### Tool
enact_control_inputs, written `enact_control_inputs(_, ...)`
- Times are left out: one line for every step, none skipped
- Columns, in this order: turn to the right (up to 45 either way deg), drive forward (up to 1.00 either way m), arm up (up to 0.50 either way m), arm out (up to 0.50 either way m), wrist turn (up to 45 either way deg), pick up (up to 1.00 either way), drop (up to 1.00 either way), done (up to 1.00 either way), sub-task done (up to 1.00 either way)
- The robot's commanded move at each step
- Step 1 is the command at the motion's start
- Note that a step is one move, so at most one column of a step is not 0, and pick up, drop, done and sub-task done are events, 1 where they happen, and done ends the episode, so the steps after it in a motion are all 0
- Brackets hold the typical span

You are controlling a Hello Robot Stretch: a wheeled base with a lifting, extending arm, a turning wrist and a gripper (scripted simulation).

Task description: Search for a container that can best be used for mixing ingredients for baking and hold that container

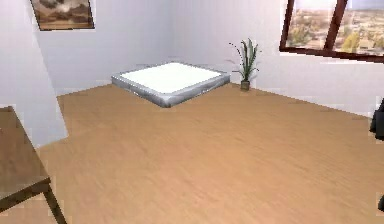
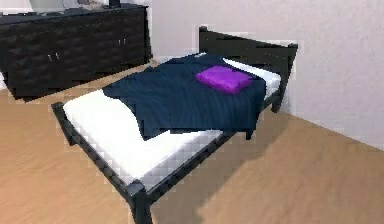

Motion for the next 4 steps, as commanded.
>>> enact_control_inputs(0.0,0.6,0.0,0.0,0.0,0.0,0.0,0.0,0.0)
enact_control_inputs(45.0,0.0,0.0,0.0,0.0,0.0,0.0,0.0,0.0)
enact_control_inputs(3.0,0.0,0.0,0.0,0.0,0.0,0.0,0.0,0.0)
enact_control_inputs(0.0,1.0,0.0,0.0,0.0,0.0,0.0,0.0,0.0)
